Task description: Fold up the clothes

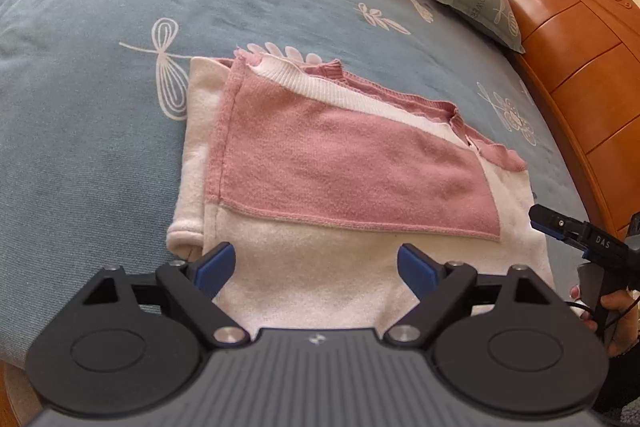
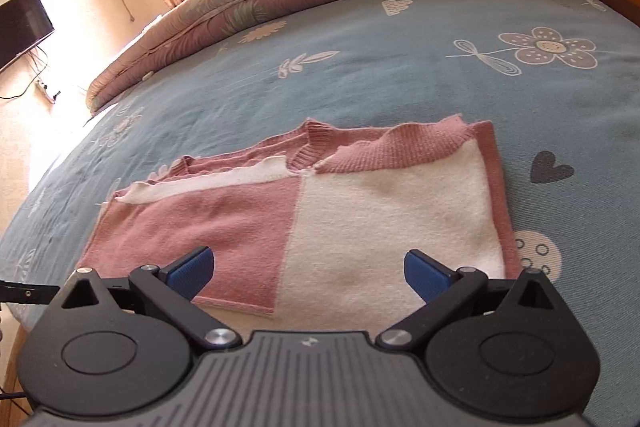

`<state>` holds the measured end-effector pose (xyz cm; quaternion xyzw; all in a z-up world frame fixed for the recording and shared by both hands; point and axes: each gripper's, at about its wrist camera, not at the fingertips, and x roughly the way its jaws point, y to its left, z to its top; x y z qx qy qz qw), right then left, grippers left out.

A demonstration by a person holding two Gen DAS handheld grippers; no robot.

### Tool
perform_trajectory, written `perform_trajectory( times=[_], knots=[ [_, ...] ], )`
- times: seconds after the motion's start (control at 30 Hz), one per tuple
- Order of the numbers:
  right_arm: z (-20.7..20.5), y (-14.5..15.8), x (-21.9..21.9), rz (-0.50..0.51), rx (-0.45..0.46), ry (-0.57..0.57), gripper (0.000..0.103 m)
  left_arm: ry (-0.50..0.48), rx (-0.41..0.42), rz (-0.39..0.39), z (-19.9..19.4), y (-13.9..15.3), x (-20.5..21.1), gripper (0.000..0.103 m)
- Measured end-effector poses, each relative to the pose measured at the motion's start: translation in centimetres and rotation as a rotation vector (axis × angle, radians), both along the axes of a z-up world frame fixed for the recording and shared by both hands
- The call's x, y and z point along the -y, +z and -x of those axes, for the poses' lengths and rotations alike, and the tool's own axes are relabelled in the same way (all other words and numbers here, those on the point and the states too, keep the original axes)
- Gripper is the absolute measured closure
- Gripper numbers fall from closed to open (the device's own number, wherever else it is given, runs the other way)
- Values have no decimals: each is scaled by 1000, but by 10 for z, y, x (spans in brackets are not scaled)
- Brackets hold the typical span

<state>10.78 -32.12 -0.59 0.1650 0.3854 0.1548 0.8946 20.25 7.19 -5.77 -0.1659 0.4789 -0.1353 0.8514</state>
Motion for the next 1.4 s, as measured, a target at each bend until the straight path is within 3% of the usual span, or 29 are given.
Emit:
perform_trajectory(
  times=[0.07, 0.2, 0.37, 0.53, 0.67, 0.8, 1.17, 1.3, 1.4],
  knots=[
    [2, 3, -24, -48, -17, 98, 0, 15, 8, -21, -2, 2, -2, 15],
    [5, 3, -84, 36, -34, 251, 0, 38, 18, -64, -3, 3, -10, 15],
    [4, -12, -117, 125, -100, 295, 0, 53, 17, -30, -2, -2, -28, 15],
    [8, -16, -113, 142, -119, 273, 0, 27, 34, -31, -16, -2, -39, 15],
    [6, -18, -111, 143, -133, 246, 0, 17, 8, 77, -41, -12, -53, 15],
    [5, -18, -113, 159, -135, 250, 0, 20, -105, 213, -69, -41, -71, 15],
    [-3, -21, -103, 87, -140, 239, 0, -32, -130, 432, -124, -60, -73, 13],
    [-3, -21, -101, 77, -137, 244, 0, -21, -200, 556, -114, -71, -80, 12],
    [-1, -22, -97, 59, -128, 256, 0, -85, -238, 579, -92, -74, -83, 12]
  ],
)
